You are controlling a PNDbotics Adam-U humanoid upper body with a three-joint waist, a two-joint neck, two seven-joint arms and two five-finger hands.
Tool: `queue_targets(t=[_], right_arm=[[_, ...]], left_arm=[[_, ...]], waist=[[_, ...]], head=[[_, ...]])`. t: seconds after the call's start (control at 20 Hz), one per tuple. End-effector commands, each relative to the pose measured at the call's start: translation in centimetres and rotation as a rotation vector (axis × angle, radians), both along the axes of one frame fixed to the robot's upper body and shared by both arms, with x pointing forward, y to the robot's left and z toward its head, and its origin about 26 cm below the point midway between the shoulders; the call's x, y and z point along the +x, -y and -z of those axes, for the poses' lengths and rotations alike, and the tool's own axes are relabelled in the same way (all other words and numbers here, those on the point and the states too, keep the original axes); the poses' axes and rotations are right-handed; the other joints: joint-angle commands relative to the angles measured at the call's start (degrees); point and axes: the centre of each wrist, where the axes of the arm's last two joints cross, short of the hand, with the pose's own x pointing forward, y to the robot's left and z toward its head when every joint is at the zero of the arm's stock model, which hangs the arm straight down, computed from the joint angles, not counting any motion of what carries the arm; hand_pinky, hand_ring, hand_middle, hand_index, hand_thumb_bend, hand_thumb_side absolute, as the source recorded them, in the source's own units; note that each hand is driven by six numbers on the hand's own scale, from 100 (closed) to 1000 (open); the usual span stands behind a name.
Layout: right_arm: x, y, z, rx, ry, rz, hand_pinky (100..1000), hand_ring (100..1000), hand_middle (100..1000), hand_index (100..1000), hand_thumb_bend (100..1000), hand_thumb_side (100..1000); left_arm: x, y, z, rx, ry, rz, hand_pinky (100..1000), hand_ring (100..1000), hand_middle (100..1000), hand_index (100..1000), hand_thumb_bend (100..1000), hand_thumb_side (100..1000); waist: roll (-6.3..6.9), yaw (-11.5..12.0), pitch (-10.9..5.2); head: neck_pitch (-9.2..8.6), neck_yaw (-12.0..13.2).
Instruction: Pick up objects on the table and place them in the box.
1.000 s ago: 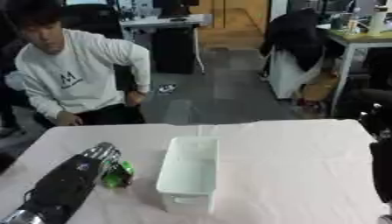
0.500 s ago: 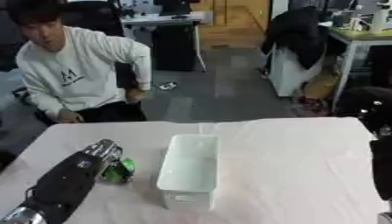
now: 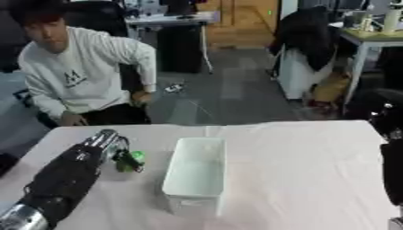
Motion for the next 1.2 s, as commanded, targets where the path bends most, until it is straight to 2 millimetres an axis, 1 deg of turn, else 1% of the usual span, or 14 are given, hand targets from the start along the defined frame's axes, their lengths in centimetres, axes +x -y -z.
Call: queue_targets(t=[0.05, 0.3, 0.6, 0.8, 1.0, 1.05, 1.1, 1.2], right_arm=[[-0.1, 0.2, -0.6, -0.008, 0.023, 0.003, 622, 655, 672, 755, 100, 979], [-0.1, 0.3, -0.5, -0.013, 0.02, 0.005, 622, 655, 672, 755, 100, 980], [-0.1, 0.3, -0.5, -0.016, 0.019, 0.005, 622, 655, 672, 755, 100, 980], [-0.1, 0.2, -0.5, -0.015, 0.02, 0.005, 622, 655, 672, 755, 100, 979], [-0.1, 0.2, -0.5, -0.017, 0.022, 0.002, 622, 655, 672, 755, 100, 980], [-0.1, 0.2, -0.6, -0.017, 0.022, 0.001, 622, 655, 672, 755, 100, 980], [-0.1, 0.1, -0.6, -0.016, 0.023, 0.001, 622, 655, 672, 755, 100, 979], [-0.1, 0.1, -0.6, -0.016, 0.023, -0.001, 622, 655, 672, 755, 100, 980]], left_arm=[[0.7, -1.2, -3.3, -0.03, 0.073, -0.019, 100, 100, 106, 319, 100, 741], [1.1, -0.5, -5.3, -0.066, 0.126, 0.034, 100, 100, 103, 325, 100, 736], [1.3, 1.3, -7.1, -0.131, 0.161, 0.162, 100, 100, 102, 330, 100, 733], [1.3, 2.9, -8.1, -0.172, 0.182, 0.275, 100, 100, 102, 335, 100, 733], [1.2, 5.1, -9.2, -0.189, 0.193, 0.427, 100, 100, 104, 333, 100, 735], [1.1, 5.6, -9.5, -0.192, 0.197, 0.456, 100, 100, 105, 331, 100, 755], [1.0, 6.2, -9.8, -0.194, 0.202, 0.49, 100, 100, 105, 331, 100, 735], [0.9, 7.1, -10.2, -0.205, 0.207, 0.545, 100, 100, 105, 332, 100, 735]], waist=[[-0.13, 0.1, -0.48], [-0.1, 0.3, -0.55], [-0.07, 0.4, -0.63], [-0.03, 0.3, -0.61], [0.07, 0.2, -0.57], [0.09, 0.1, -0.59], [0.12, 0.0, -0.61], [0.17, -0.1, -0.65]], head=[[0.22, 0.1], [0.57, 0.3], [0.81, 0.7], [0.84, 0.8], [0.72, 0.7], [0.73, 0.7], [0.71, 0.7], [0.62, 0.7]])
